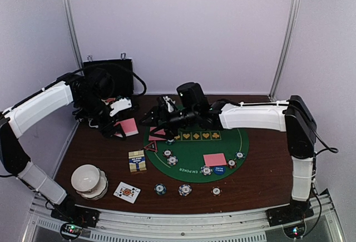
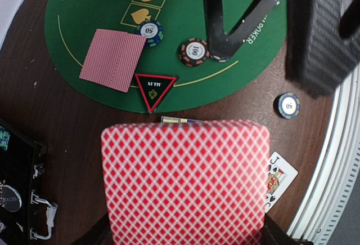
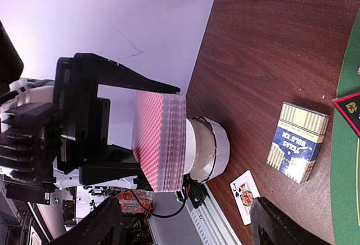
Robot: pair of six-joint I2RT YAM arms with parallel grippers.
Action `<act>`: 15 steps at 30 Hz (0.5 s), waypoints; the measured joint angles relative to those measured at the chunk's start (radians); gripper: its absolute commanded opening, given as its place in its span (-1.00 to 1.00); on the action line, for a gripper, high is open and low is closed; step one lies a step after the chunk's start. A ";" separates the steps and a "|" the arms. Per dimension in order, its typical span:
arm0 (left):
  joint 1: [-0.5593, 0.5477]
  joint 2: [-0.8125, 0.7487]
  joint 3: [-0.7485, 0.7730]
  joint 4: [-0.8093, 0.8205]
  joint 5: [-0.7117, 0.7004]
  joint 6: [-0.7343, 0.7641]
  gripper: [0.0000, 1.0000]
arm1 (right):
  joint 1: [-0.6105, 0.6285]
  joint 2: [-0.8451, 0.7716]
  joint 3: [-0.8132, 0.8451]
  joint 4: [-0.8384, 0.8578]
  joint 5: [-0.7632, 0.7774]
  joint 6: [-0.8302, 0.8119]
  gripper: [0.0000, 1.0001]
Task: Distribute texas hold em gaming equipment
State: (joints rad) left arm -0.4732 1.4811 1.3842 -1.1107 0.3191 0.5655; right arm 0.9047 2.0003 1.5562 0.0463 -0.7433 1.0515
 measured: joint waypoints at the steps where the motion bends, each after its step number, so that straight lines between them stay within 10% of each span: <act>1: 0.000 0.000 0.002 0.000 0.000 0.000 -1.00 | 0.003 0.009 0.010 0.000 -0.001 0.002 0.64; 15: 0.000 0.013 0.016 0.001 0.022 -0.011 -1.00 | 0.010 0.129 0.145 0.039 -0.032 0.036 0.61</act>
State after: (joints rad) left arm -0.4732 1.4937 1.4006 -1.1099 0.3412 0.5541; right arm 0.9150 2.1296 1.7012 0.0853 -0.7750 1.0874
